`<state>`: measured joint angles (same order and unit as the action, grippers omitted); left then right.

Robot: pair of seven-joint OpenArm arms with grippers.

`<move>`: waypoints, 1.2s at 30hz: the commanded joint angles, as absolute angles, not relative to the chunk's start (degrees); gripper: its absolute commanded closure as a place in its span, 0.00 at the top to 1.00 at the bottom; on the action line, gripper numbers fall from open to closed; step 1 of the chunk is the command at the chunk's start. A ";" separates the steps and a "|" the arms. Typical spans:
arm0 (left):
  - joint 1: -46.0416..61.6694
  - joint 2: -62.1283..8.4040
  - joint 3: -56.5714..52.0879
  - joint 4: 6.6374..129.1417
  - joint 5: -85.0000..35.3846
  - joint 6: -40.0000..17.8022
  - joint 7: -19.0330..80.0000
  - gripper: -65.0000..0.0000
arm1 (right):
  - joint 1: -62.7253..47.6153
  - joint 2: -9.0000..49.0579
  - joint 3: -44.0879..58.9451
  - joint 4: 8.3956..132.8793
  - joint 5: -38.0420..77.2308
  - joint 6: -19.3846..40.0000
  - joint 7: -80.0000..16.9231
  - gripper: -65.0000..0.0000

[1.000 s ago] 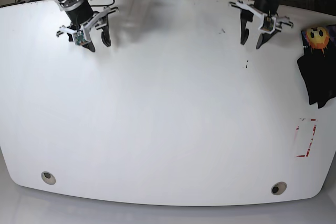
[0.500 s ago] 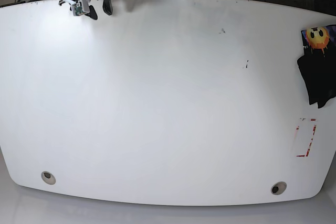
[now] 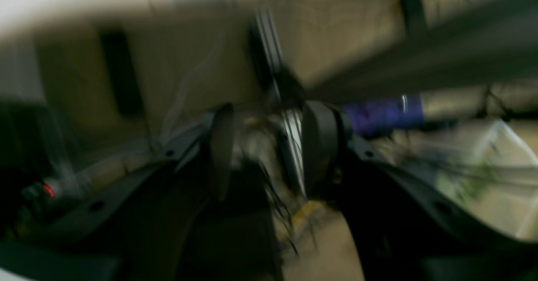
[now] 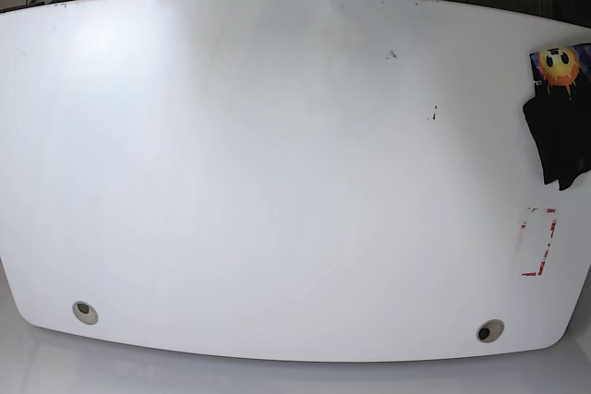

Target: Layout the t-shirt on the table in an organized manner, then fold the t-shirt properly

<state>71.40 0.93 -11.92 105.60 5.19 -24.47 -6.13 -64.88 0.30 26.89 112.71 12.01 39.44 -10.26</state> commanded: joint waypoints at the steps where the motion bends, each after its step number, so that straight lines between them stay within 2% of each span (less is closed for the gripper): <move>1: 71.96 -1.10 -12.00 102.46 4.70 -24.40 -7.34 0.38 | -66.95 -0.04 26.95 112.13 12.88 40.00 -8.75 0.41; 13: 59.91 -5.32 -12.00 81.54 4.79 -24.31 -7.34 0.38 | -63.34 0.31 26.86 95.43 11.82 40.00 -8.75 0.41; 19: 54.73 -5.85 -11.82 71.43 4.88 -24.31 -7.34 0.38 | -58.68 0.31 26.77 85.41 5.49 40.00 -7.52 0.41; 25: 47.96 -5.85 -11.82 62.02 4.88 -24.31 -7.34 0.38 | -52.97 0.31 26.77 72.04 -1.54 40.00 -0.04 0.41; 36: 38.90 -5.85 -11.74 48.57 5.05 -24.31 -7.34 0.38 | -42.95 0.31 26.86 57.71 -5.58 40.00 0.40 0.41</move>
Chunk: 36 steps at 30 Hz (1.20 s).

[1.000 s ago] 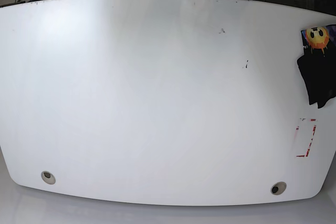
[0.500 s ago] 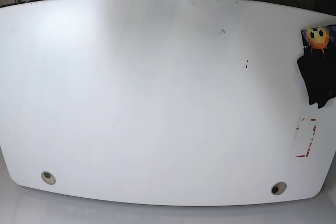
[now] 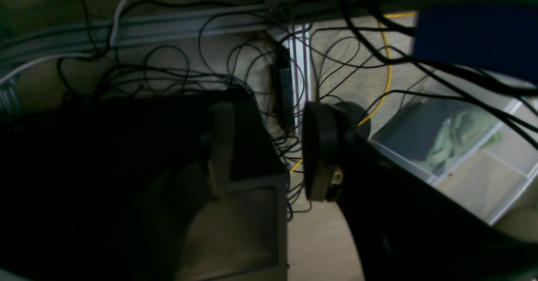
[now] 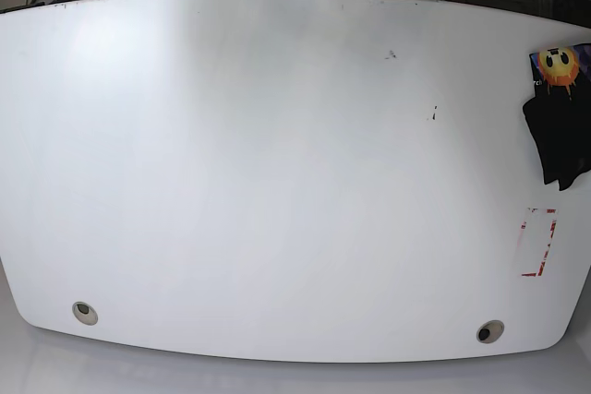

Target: Layout the t-shirt on the table in an organized manner, then fold the t-shirt properly

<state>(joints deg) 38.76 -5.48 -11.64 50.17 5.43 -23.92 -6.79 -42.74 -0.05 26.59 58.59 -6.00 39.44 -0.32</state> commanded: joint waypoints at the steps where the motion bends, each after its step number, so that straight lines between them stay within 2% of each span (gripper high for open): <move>1: 37.41 -5.85 -11.65 46.46 5.05 -24.31 -7.34 0.38 | -41.80 0.31 26.86 56.22 -5.93 40.00 0.40 0.41; 8: 31.60 -5.85 -11.47 37.05 5.05 -24.04 -7.34 0.38 | -35.82 0.84 26.95 48.48 -9.54 38.29 0.40 0.42; 17: 26.42 -5.85 -10.07 29.32 5.23 -17.63 -7.08 0.38 | -28.79 2.51 26.95 38.29 -12.62 35.12 0.48 0.42; 30: 16.57 -5.93 -7.96 14.11 5.05 -16.84 -7.08 0.38 | -21.23 3.21 26.95 27.91 -15.34 29.67 0.48 0.42; 36: 13.85 -5.85 -7.78 10.15 5.14 -11.47 -6.99 0.38 | -19.91 2.95 26.86 27.03 -16.75 28.00 0.48 0.42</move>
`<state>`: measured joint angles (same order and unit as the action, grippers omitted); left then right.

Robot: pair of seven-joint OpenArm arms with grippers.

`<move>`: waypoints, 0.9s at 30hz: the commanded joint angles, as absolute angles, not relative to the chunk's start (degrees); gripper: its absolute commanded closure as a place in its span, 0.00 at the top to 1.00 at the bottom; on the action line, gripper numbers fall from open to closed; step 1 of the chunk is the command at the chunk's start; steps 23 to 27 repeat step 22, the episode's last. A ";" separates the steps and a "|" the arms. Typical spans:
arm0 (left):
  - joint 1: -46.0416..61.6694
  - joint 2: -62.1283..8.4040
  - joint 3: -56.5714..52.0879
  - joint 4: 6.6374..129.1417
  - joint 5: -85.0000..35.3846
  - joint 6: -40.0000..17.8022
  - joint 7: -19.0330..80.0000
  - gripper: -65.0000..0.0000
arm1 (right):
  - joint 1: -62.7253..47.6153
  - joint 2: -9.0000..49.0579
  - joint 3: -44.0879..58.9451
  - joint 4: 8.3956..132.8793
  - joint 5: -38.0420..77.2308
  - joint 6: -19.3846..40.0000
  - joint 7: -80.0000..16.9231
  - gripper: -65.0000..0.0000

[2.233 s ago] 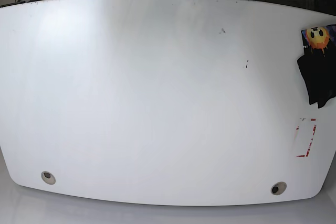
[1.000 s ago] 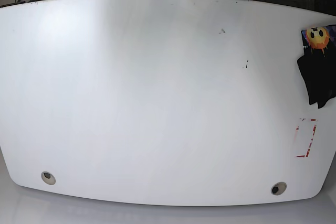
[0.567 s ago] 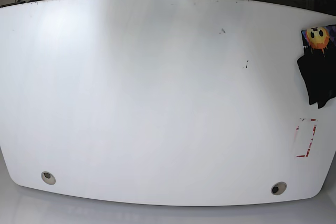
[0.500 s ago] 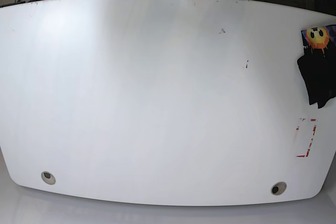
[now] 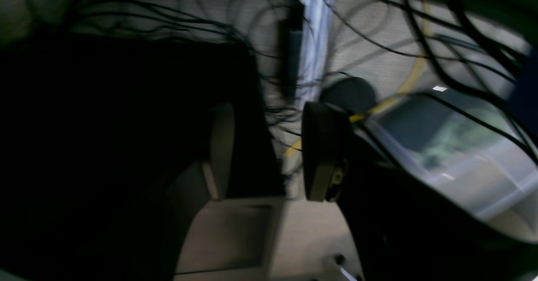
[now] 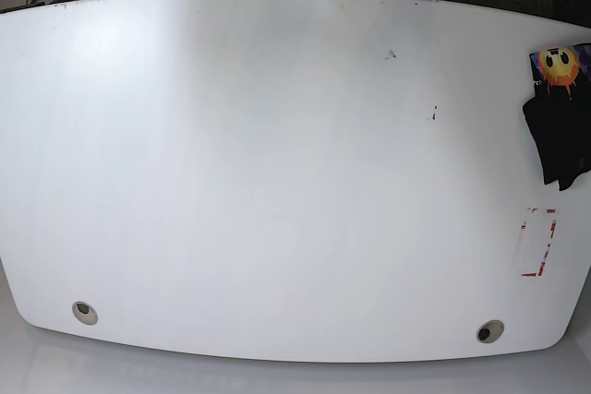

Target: Layout the t-shirt on the table in an organized manner, then fold the t-shirt properly

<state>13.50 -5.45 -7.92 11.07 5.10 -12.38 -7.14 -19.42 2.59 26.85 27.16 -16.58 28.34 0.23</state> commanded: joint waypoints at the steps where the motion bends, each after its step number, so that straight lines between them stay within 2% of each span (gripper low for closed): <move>1: 13.58 -5.76 -7.78 9.98 5.14 -10.95 -6.99 0.38 | -19.74 2.86 26.86 27.03 -16.75 27.74 0.48 0.42; 11: 12.44 -4.62 -7.78 9.80 5.14 -9.80 -6.90 0.38 | -18.77 2.68 26.86 26.86 -16.75 24.92 0.22 0.42; 27: 12.44 -4.53 -7.78 9.80 5.14 -9.80 -6.90 0.39 | -17.80 2.24 26.86 26.86 -16.84 25.01 0.31 0.42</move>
